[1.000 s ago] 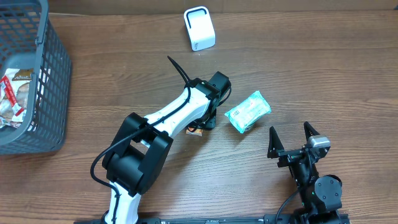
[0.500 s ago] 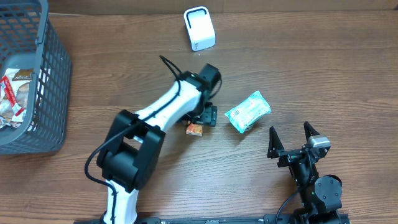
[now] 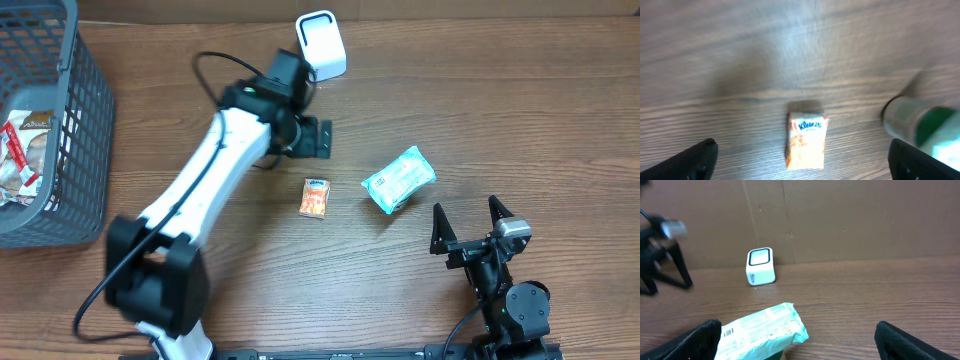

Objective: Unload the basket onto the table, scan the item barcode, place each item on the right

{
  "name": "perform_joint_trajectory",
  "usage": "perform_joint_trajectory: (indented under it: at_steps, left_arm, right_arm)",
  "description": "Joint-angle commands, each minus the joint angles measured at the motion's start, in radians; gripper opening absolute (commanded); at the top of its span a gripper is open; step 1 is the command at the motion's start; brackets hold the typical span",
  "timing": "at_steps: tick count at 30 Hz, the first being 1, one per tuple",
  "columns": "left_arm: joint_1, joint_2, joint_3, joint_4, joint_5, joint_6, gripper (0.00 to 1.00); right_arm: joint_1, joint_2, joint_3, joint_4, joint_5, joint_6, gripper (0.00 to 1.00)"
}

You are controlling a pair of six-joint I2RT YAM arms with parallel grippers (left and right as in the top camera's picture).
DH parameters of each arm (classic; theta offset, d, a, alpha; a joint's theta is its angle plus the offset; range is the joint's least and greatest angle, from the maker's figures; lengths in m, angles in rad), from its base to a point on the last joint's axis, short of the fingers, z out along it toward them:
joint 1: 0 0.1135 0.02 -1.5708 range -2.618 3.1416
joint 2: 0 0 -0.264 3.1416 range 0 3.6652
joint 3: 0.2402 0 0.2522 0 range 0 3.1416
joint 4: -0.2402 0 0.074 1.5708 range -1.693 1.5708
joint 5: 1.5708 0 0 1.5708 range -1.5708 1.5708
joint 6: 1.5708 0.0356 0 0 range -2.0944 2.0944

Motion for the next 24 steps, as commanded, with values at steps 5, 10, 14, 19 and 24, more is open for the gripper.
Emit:
perform_joint_trajectory:
  at_steps: [5,10,14,19,24]
  left_arm:
    - [0.054,-0.046,0.022,-0.023,0.014,0.093,0.8]
    - [0.054,-0.043,0.006,-0.038,0.003,0.094,0.04]
    - [0.053,-0.043,0.004,-0.038,0.003,0.088,0.04]
    - [0.053,-0.043,0.004,-0.045,0.022,0.077,0.04]
    - [0.052,-0.043,0.0,-0.064,0.021,0.035,0.17]
  right_arm:
    - [-0.003,-0.009,-0.01,0.003,0.006,-0.002,1.0]
    - [-0.003,-0.009,-0.01,0.003,0.006,-0.002,1.0]
    - [-0.003,-0.009,-0.01,0.003,0.006,-0.002,1.0]
    - [-0.003,-0.009,-0.01,0.003,0.006,-0.002,1.0]
    - [-0.003,-0.009,-0.01,0.003,0.006,-0.002,1.0]
